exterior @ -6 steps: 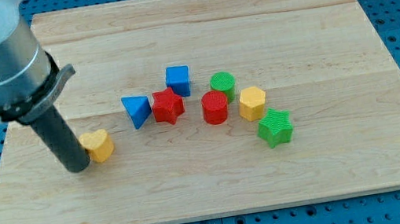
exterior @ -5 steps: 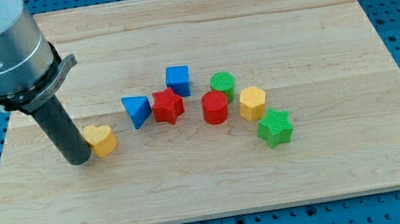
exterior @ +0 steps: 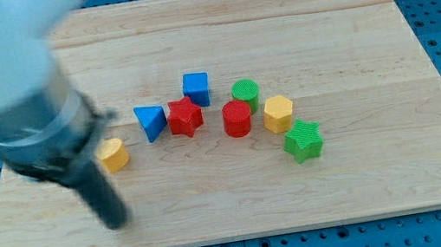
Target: Nudge the yellow hexagon a bit left
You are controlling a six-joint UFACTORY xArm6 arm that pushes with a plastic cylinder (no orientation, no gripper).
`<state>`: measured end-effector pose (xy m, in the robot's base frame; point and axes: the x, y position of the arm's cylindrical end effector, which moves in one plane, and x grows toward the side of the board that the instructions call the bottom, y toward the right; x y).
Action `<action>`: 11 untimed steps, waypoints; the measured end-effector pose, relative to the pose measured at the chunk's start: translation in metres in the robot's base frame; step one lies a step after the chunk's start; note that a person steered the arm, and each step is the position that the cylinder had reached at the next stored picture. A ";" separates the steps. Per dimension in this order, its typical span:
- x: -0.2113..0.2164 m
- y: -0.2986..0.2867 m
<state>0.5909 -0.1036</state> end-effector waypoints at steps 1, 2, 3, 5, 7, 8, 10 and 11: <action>-0.016 0.087; -0.040 0.105; -0.040 0.164; -0.017 0.244; -0.122 0.288; -0.121 0.252; -0.120 0.233; -0.125 0.222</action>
<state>0.4657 0.1182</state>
